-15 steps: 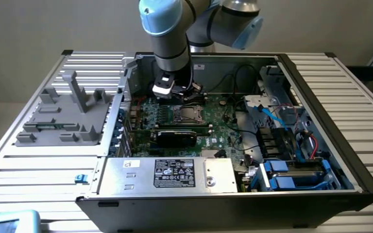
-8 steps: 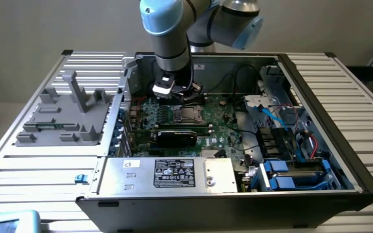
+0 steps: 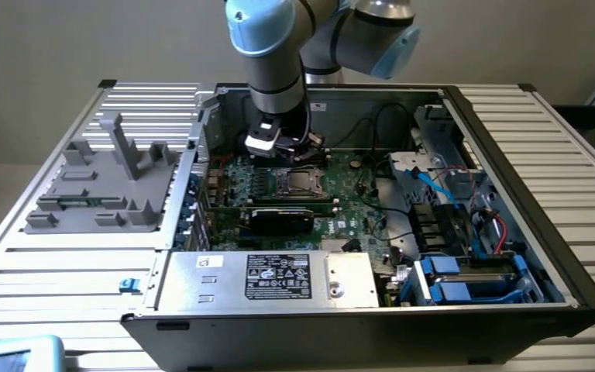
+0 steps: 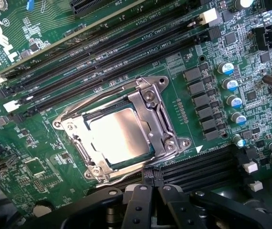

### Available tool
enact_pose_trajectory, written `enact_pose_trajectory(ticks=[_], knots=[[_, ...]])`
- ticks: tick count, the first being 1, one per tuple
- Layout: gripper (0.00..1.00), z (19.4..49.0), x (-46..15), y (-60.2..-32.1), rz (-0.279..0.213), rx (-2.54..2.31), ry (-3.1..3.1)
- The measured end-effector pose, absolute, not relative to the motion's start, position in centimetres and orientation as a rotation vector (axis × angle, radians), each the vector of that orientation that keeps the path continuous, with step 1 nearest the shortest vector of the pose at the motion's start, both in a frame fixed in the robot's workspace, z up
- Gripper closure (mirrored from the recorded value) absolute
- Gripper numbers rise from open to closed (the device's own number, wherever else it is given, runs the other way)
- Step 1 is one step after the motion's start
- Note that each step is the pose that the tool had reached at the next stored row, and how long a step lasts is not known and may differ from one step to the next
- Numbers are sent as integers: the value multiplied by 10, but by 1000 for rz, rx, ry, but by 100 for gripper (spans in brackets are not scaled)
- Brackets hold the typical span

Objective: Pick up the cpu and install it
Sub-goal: 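Install the first cpu locking lever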

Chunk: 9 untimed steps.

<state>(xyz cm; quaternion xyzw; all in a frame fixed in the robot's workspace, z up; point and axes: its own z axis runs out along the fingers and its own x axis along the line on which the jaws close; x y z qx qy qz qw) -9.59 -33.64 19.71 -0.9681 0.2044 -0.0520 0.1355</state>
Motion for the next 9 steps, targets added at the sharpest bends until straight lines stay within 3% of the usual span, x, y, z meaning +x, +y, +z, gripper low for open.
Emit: enact_pose_trajectory(ticks=[9], knots=[[89, 200, -95, -336, -124, -2809, 597]])
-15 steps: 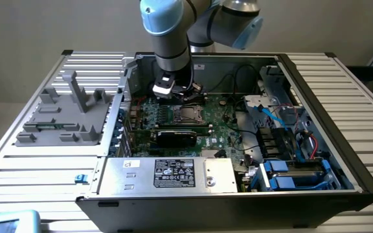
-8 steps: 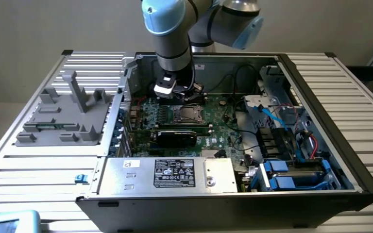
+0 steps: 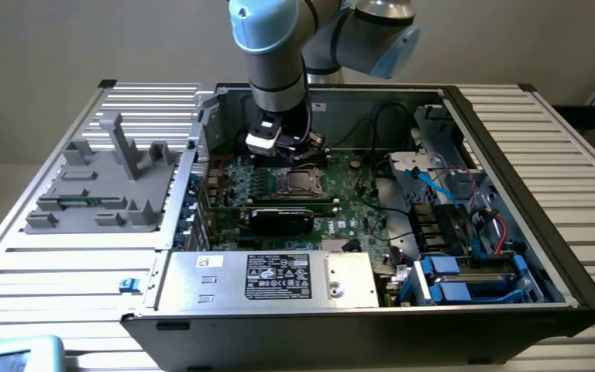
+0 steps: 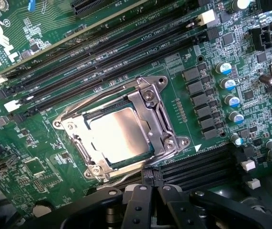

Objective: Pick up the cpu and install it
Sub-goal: 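Install the first cpu locking lever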

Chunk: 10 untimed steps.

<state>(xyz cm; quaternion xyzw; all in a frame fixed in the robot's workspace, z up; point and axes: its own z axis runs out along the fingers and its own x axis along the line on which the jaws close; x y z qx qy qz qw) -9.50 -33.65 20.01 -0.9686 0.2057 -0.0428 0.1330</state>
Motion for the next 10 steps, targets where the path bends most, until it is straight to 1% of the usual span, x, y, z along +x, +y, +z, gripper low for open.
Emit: enact_pose_trajectory(ticks=[10], knots=[[89, 200, -91, -337, -119, -2810, 598]])
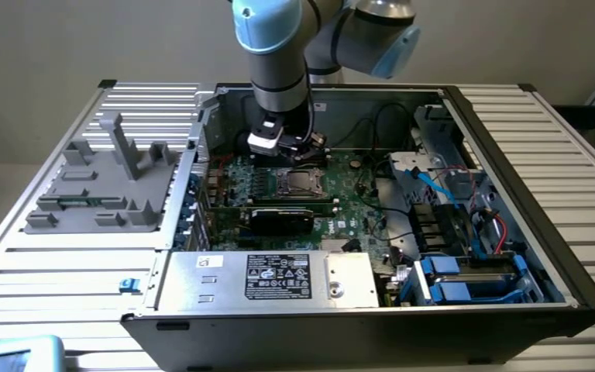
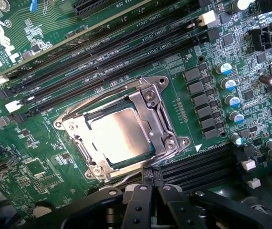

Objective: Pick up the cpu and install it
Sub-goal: 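Install the first cpu locking lever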

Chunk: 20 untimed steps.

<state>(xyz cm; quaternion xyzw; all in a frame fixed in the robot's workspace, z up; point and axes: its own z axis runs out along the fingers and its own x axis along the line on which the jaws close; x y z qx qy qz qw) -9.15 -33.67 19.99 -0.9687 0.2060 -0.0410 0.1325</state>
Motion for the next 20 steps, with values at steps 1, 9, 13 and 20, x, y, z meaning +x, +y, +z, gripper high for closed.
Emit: enact_pose_trajectory(ticks=[1, 9, 13, 20], knots=[[89, 200, -91, -337, -119, -2810, 598], [89, 199, -87, -337, -120, -2812, 598], [89, 198, -86, -337, -120, -2813, 598], [89, 197, -86, -337, -121, -2816, 598]])
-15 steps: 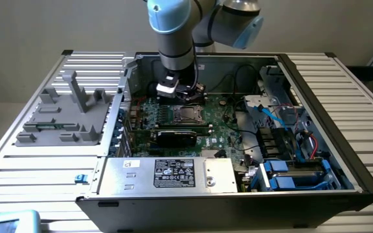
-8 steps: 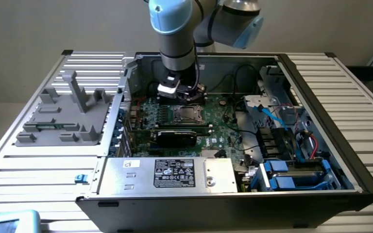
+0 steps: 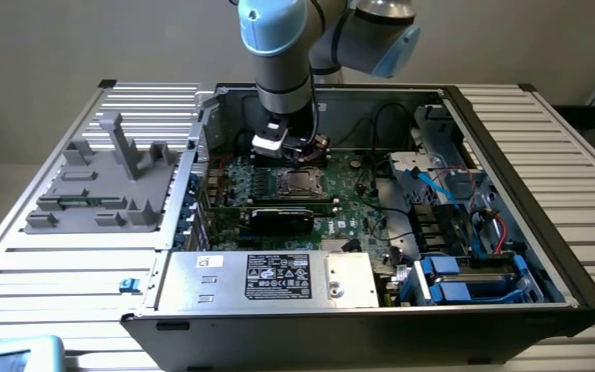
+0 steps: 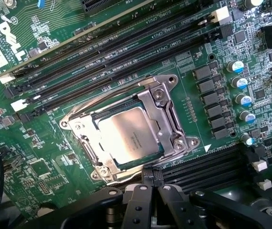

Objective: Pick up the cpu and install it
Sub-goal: 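Install the first cpu locking lever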

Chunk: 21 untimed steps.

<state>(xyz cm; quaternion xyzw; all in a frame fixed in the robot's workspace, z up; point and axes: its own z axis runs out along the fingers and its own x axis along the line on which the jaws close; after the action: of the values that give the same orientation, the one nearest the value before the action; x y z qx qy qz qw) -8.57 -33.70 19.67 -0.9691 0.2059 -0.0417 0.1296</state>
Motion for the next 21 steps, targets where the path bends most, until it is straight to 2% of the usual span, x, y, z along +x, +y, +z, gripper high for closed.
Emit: enact_pose_trajectory(ticks=[21], knots=[[89, 203, -105, -337, -122, -2820, 599]])
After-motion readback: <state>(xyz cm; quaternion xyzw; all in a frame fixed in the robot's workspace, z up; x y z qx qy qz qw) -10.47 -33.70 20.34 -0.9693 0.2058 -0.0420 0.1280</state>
